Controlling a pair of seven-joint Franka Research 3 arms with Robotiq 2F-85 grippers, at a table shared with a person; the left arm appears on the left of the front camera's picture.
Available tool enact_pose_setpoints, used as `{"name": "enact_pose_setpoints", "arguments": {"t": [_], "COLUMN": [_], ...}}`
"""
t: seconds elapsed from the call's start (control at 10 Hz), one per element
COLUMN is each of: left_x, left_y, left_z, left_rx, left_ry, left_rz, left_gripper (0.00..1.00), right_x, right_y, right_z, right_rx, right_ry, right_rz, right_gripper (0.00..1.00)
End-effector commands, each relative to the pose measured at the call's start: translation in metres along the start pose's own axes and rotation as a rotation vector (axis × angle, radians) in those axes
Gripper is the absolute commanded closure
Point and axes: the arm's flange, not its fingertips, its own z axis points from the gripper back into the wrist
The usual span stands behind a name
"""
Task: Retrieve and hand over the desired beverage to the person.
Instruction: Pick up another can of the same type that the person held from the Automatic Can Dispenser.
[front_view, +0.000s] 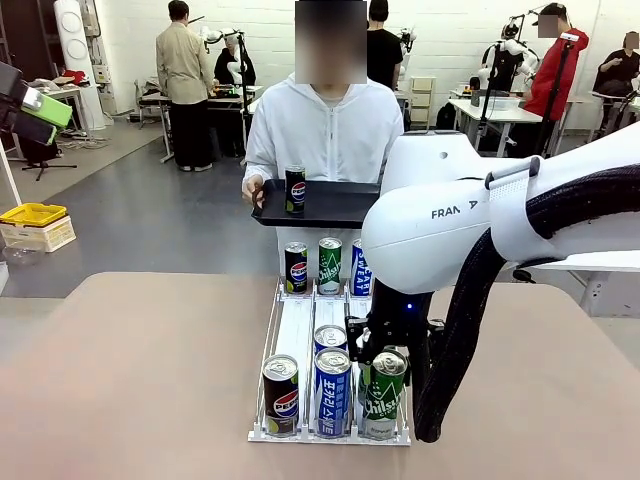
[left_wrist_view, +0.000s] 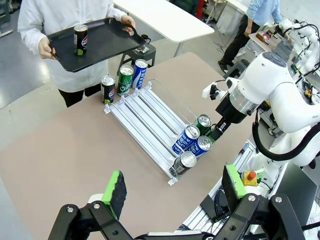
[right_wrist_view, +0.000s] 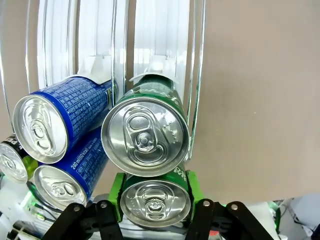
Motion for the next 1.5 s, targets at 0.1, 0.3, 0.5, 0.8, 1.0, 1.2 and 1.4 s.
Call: {"name": "enact_pose_setpoints", "arguments": {"t": [0.1,0.3,0.5,0.8,1.0,1.2,1.4], "left_x": [0.001,0.001,0.001,0.001,0.001,0.001,0.001], "left_y": [0.001,0.001,0.001,0.001,0.001,0.001,0.001], "left_z": [0.000,0.000,0.000,0.000,0.000,0.000,0.000], "left_rx": [-0.021,-0.021,-0.021,-0.021,-0.021,-0.021,-0.021], "left_ry": [-0.009,-0.009,-0.009,-0.009,-0.009,-0.009,-0.009], "left_rz": [-0.008,-0.008,-0.008,-0.008,-0.008,-0.008,-0.008], "left_gripper": [0.00,0.00,0.00,0.00,0.00,0.00,0.00], "right_x": [-0.007,-0.035,-0.067,-0.089,-0.093,-0.068,-0.031], "right_y": [0.003,0.019,0.038,0.042,0.043,0.033,0.017], "right_z": [0.012,0.050,0.114,0.216,0.275,0.312,0.328], "right_rx": [0.031,-0.057,-0.138,-0.107,-0.089,-0.048,0.005], "right_ry": [0.023,-0.036,-0.163,-0.237,-0.296,-0.277,-0.230], "right_rz": [-0.017,-0.039,-0.075,-0.127,-0.130,-0.141,-0.108], "right_gripper": [0.57,0.57,0.57,0.57,0.57,0.57,0.57]}}
